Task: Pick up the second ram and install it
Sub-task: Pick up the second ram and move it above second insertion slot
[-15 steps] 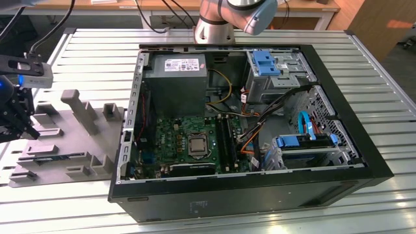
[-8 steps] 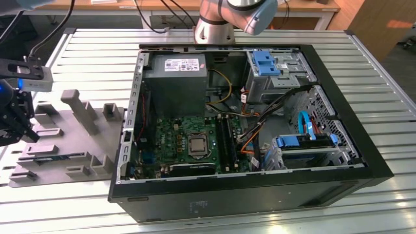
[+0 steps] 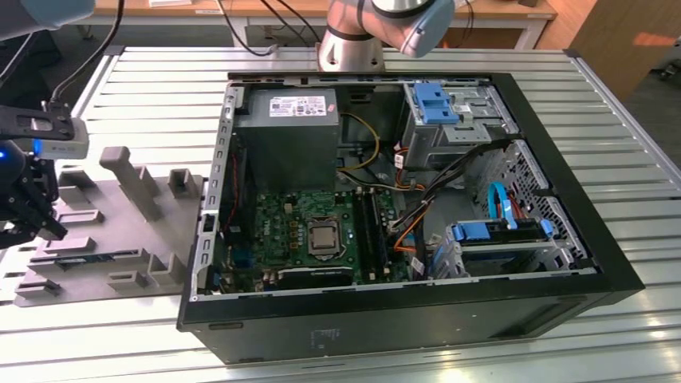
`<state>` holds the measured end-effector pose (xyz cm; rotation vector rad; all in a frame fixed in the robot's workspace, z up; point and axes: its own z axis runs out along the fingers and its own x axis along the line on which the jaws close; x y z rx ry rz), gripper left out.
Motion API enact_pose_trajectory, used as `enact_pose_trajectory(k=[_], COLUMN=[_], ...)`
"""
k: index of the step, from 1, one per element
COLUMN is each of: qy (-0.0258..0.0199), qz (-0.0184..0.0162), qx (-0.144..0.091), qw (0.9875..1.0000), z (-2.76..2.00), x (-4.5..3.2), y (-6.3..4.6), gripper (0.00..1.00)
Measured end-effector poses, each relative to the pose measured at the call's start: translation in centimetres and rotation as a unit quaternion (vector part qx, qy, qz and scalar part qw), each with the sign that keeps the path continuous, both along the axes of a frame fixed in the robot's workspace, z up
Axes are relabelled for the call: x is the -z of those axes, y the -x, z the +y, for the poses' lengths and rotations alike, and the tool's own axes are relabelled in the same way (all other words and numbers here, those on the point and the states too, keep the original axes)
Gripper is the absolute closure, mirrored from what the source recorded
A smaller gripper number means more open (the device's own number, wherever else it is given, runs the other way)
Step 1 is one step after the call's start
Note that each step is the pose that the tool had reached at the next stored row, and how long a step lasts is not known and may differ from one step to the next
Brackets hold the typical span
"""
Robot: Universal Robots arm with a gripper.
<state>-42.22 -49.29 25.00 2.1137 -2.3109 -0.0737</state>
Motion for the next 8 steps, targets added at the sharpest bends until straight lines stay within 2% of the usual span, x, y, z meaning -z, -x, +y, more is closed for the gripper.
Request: enact_pose_trajectory(k=[5, 8], qy=[0.0000, 0.0004], qz=[0.0003, 0.0034], qx=[-0.006, -0.012], qw=[1.0000, 0.9999], z=[-0.01, -0.01], x=[0.51, 0.69], y=[-0.09, -0.33], gripper=[0.89, 0.89])
